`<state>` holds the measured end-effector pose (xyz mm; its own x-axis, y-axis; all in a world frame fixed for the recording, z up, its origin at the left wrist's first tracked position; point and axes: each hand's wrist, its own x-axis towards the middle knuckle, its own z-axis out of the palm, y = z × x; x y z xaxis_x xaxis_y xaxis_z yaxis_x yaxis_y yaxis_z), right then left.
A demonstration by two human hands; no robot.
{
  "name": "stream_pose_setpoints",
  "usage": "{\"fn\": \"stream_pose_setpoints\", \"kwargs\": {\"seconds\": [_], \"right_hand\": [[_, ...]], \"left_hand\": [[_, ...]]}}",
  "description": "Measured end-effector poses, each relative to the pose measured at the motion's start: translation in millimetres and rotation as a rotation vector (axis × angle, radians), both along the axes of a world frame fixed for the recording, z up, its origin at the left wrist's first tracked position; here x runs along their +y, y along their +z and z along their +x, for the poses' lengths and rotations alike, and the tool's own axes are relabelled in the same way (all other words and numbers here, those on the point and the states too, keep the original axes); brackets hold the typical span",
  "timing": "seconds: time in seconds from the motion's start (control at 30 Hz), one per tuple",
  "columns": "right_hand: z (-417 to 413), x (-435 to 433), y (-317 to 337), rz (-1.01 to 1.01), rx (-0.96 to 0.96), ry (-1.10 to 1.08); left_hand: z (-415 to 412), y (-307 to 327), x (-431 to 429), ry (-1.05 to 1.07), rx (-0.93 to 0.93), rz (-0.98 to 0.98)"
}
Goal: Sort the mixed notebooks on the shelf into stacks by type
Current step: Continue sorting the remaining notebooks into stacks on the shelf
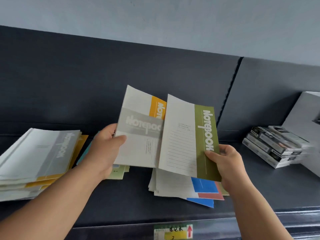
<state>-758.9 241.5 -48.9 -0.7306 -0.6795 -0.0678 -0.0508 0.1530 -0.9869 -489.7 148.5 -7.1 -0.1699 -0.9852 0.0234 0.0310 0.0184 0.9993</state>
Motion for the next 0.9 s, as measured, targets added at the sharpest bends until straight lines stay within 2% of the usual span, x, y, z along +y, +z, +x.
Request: {"fn": "stream_pose_setpoints", "kwargs": {"seconds": [0.13,0.27,0.37,0.47,0.57,0.63,0.7,0.77,0.9], "right_hand": [[-19.5,-2.8,-14.2,0.156,0.081,0.013],[-29.2,-7.8,-29.4,0.417,0.324,0.014],[-28.9,-10.8,-30.5,0.528,0.434,0.015],[-25.0,-10.0,-24.2,0.607,0.495,0.044],[-20.2,-12.1,-19.5,0.659,0.650,0.057],[-13.7,-15.6,-14.3,0.566,0.713,0.049],[-1.0,-20.6,-4.1,0.367,0.641,0.109],[17.1,-26.9,8.6,0.213,0.490,0.242],[55.0,-37.9,28.1,0.032,-0.008,0.480]], "left_hand": [[5.5,-1.7,-2.8,0.071,-0.032,-0.025],[7.4,-4.7,-5.6,0.128,-0.046,-0.041],[8.2,-7.2,-5.9,0.145,-0.063,-0.055],[7.6,-6.7,-5.5,0.143,-0.049,-0.070],[6.7,-5.3,-2.8,0.132,-0.041,-0.089],[7.6,-4.6,-0.3,0.129,-0.042,-0.103],[9.9,-3.4,2.6,0.133,-0.028,-0.105],[13.7,-1.6,5.5,0.140,0.000,-0.096],[25.2,0.4,12.3,0.149,0.036,-0.065]]}}
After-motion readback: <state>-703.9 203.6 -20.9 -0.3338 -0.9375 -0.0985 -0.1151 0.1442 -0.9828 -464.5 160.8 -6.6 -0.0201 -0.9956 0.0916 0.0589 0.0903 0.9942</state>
